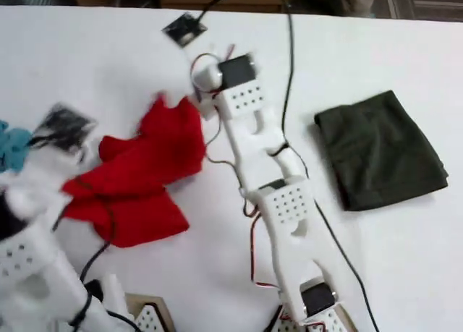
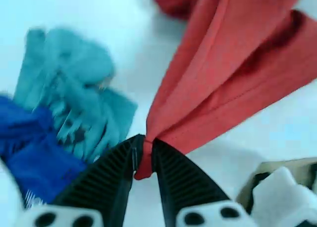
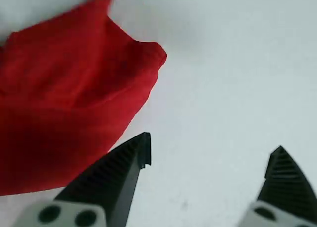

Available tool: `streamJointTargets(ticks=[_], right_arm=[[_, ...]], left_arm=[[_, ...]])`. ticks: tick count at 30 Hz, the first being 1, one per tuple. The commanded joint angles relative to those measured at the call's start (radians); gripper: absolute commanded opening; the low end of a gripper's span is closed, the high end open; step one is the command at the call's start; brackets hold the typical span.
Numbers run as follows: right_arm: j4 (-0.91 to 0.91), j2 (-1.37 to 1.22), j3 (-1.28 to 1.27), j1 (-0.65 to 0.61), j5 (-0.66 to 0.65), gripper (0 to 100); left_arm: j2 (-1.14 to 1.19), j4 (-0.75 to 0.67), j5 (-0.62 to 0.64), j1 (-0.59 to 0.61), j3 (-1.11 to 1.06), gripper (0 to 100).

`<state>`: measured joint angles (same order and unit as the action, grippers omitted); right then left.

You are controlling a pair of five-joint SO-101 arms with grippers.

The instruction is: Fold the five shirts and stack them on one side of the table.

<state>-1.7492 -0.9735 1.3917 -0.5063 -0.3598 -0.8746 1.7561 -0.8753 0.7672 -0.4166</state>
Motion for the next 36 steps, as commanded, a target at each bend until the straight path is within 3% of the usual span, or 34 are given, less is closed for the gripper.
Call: streamJointTargets(ticks=[1,4,11,16,21,25,28,33,36], right_arm=[[-0.012,0.073,-0.003,-0.031,0.005,36.1],[0.036,0.064,-0.012,-0.064,0.015,36.1],[0.185,-0.070,-0.003,-0.159,0.003,36.1],[0.328,-0.128,-0.011,-0.188,-0.149,36.1],[0.255,-0.219,-0.012,-0.271,-0.284,36.1],[0.084,-0.265,-0.003,-0.280,-0.353,36.1],[-0.021,-0.269,-0.006,-0.248,-0.362,29.1],[-0.018,-0.242,0.032,-0.081,-0.285,2.9],[-0.018,-0.166,0.068,0.039,-0.281,2.7]], left_arm=[[-0.046,-0.064,-0.038,0.258,-0.025,2],[-0.046,-0.117,-0.038,0.331,-0.111,2],[-0.046,-0.176,0.006,0.299,-0.173,2],[-0.046,-0.170,0.071,0.216,-0.174,2],[-0.046,-0.169,0.083,0.195,-0.153,2],[-0.046,-0.141,0.083,0.199,-0.051,2],[-0.044,-0.126,0.083,0.193,0.004,2],[-0.021,-0.143,0.083,0.183,-0.039,2],[0.060,-0.175,0.087,0.149,-0.091,2]])
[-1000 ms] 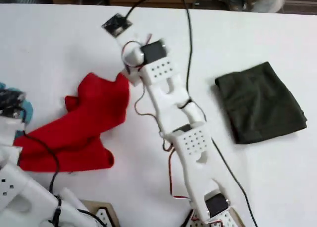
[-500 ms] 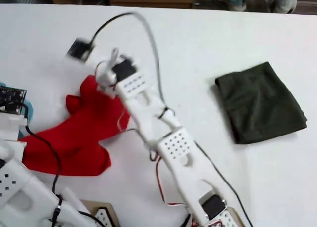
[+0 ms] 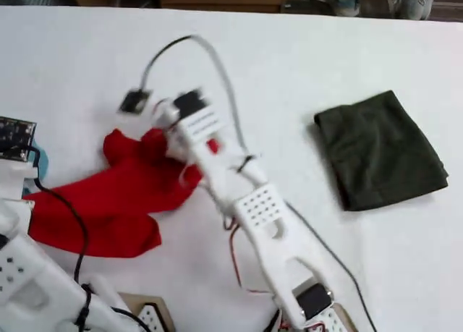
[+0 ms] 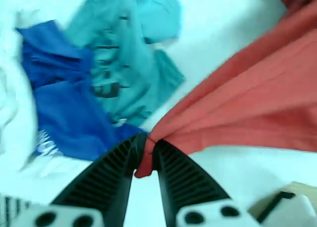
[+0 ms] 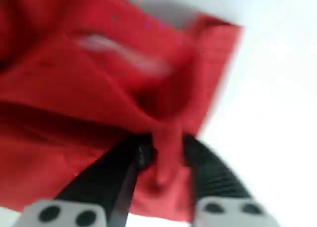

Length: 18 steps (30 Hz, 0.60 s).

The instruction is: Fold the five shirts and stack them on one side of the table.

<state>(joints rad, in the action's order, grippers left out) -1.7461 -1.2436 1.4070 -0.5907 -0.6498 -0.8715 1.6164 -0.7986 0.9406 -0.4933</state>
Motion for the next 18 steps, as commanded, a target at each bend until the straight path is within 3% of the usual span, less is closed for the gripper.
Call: streamJointTargets(ticks=[1,5,10,14,18], right_arm=[[-0.021,0.137,0.061,0.162,0.012,2.6],[-0.021,0.291,0.064,0.282,0.014,2.5],[-0.022,0.432,0.048,0.355,0.014,2.7],[-0.022,0.524,-0.146,0.328,0.014,2.6],[0.025,0.573,-0.359,0.199,-0.002,4.1]], left_arm=[[0.097,-0.048,0.031,-0.046,-0.022,2],[0.301,-0.074,0.117,-0.166,0.019,2],[0.583,-0.055,0.216,-0.325,0.234,2],[0.758,0.040,0.259,-0.404,0.467,2],[0.804,0.146,0.304,-0.393,0.615,2]])
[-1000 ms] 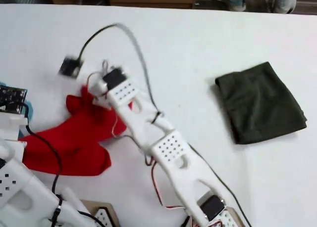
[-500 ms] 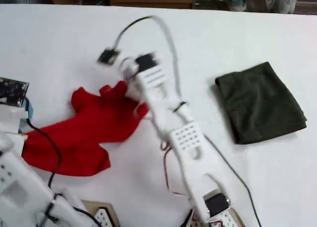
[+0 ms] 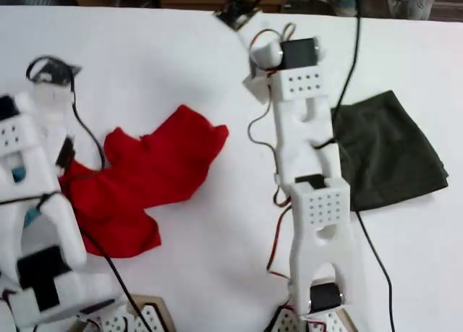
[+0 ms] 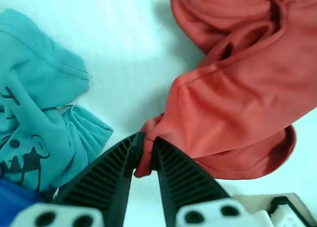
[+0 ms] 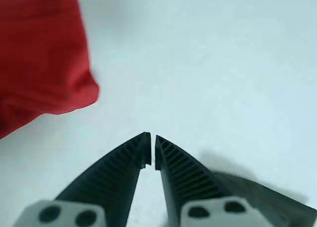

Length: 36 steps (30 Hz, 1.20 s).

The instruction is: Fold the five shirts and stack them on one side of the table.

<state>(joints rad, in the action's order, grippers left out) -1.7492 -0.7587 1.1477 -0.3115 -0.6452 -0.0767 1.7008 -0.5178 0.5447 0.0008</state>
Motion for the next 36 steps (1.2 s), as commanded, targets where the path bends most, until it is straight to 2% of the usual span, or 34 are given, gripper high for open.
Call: streamJointTargets(ticks=[1,3,5,8,12,15,18,28,32,36], right_arm=[[0.097,0.079,-0.110,-0.102,-0.018,6.7],[0.294,0.044,-0.114,-0.116,-0.011,14.6],[0.455,-0.004,-0.114,-0.130,0.063,23.3],[0.536,-0.088,-0.114,-0.182,0.144,33.0],[0.536,-0.179,-0.114,-0.237,0.150,29.7],[0.498,-0.205,-0.068,-0.252,0.245,24.2],[0.504,-0.219,-0.005,-0.245,0.285,20.9],[0.634,-0.378,0.046,-0.286,0.282,20.8],[0.674,-0.418,0.061,-0.292,0.201,20.8],[0.677,-0.446,0.061,-0.292,0.189,20.8]], left_arm=[[-0.002,0.064,0.025,0.017,0.128,2],[-0.031,0.063,0.021,0.051,0.130,2],[-0.057,0.066,0.006,0.080,0.130,2],[-0.086,0.071,-0.038,0.124,0.128,2],[-0.094,0.072,-0.069,0.189,0.128,2],[-0.092,0.072,-0.091,0.222,0.128,2],[-0.092,0.071,-0.091,0.229,0.128,2],[-0.098,0.078,-0.087,0.282,0.128,2],[-0.098,0.078,-0.089,0.305,0.128,2],[-0.098,0.078,-0.091,0.307,0.130,2]])
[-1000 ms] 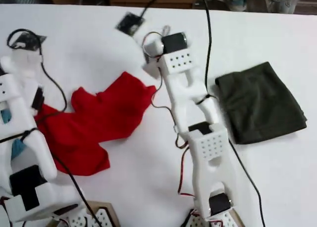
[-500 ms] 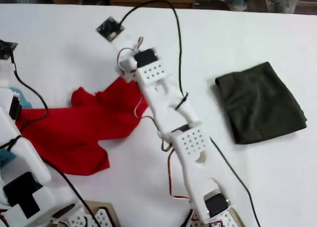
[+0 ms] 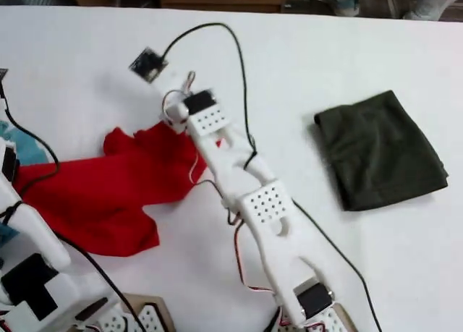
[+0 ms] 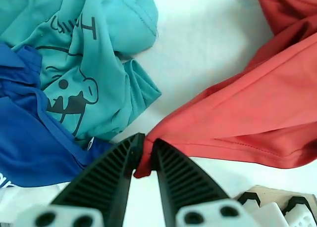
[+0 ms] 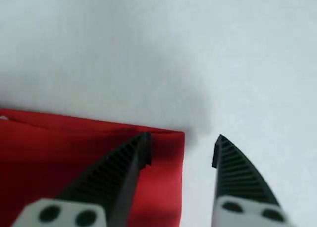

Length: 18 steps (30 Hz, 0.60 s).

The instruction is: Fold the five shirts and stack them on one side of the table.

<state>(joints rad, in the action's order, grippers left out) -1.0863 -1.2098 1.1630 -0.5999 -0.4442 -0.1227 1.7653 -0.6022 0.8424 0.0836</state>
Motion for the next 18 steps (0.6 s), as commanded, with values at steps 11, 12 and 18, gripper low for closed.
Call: streamJointTargets(ticks=[11,12,18], right_arm=[[0.018,-0.027,0.046,-0.004,-0.038,0.5],[0.018,-0.028,0.046,-0.004,-0.069,2.0],[-0.087,0.033,0.164,0.027,-0.115,2.0]], left_arm=[[-0.054,0.014,-0.006,0.006,0.053,2],[-0.054,0.014,-0.006,0.006,0.053,2],[-0.054,0.014,-0.006,0.006,0.050,2]])
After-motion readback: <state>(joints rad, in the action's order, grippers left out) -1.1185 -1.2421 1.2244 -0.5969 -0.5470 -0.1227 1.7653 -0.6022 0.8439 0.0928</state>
